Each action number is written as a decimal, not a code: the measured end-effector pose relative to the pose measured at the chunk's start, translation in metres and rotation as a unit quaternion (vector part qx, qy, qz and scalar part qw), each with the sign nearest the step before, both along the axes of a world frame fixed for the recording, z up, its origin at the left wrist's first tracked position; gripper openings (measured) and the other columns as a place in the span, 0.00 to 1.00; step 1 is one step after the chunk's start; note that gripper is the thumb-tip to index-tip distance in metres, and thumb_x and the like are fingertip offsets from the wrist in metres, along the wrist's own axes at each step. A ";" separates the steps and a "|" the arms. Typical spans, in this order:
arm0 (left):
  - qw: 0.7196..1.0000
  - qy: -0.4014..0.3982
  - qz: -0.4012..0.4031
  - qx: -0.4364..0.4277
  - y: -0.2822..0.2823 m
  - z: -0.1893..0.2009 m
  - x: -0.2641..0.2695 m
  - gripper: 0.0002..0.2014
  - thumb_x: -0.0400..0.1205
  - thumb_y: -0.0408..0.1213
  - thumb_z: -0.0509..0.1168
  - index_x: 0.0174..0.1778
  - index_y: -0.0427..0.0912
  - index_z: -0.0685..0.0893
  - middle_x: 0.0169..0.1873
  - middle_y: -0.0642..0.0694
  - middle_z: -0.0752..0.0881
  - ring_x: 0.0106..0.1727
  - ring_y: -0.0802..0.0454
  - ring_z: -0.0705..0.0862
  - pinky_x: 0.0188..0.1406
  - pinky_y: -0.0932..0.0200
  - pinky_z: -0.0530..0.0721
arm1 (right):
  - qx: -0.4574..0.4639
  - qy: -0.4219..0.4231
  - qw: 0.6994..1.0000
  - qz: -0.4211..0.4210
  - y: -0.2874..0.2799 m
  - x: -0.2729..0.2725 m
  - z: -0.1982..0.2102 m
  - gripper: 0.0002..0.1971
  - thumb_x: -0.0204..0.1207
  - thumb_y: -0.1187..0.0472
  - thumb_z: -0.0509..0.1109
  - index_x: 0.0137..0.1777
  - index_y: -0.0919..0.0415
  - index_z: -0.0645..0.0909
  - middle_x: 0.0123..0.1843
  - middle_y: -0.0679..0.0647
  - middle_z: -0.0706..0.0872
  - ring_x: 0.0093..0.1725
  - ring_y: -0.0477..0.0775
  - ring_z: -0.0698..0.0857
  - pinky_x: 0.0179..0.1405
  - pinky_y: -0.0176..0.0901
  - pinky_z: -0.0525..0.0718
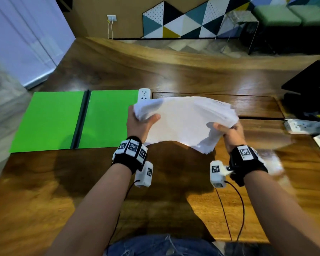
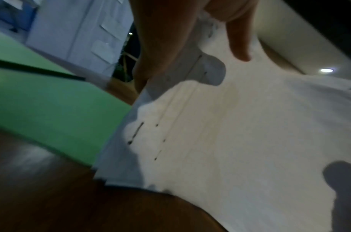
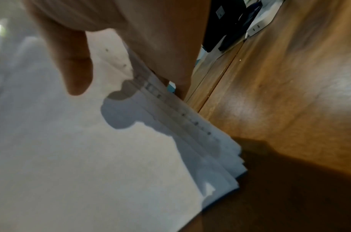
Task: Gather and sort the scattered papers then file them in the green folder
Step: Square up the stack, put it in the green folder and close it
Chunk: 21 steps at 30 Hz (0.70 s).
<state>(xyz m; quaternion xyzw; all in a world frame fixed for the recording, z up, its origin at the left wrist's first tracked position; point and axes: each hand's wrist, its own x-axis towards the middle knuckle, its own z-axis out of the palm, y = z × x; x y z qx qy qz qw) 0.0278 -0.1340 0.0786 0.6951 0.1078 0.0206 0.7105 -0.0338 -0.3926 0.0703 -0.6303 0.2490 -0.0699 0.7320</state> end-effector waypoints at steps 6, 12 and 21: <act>0.995 0.011 -0.042 -0.087 0.010 -0.016 -0.007 0.37 0.61 0.29 0.80 0.61 0.39 0.66 0.53 0.45 0.80 0.39 0.64 0.88 0.41 0.71 0.85 | -0.024 0.001 0.999 -0.031 0.009 -0.001 -0.008 0.39 0.67 0.86 0.64 0.77 0.63 0.64 0.53 0.48 0.83 0.52 0.45 0.82 0.46 0.33 0.82; 0.992 0.009 0.074 -0.104 -0.005 0.019 0.014 0.31 0.54 0.64 0.78 0.39 0.48 0.73 0.31 0.55 0.74 0.29 0.59 0.72 0.32 0.66 0.73 | -0.021 -0.046 0.997 -0.060 0.017 0.007 0.001 0.32 0.70 0.73 0.74 0.72 0.57 0.69 0.58 0.49 0.85 0.56 0.44 0.84 0.54 0.35 0.83; 0.987 0.065 0.148 -0.009 -0.011 0.026 0.030 0.16 0.65 0.46 0.75 0.29 0.48 0.72 0.29 0.52 0.78 0.31 0.50 0.75 0.30 0.61 0.75 | -0.092 -0.057 0.971 -0.211 0.030 0.032 0.026 0.27 0.64 0.38 0.77 0.54 0.52 0.73 0.49 0.42 0.78 0.49 0.42 0.78 0.44 0.25 0.71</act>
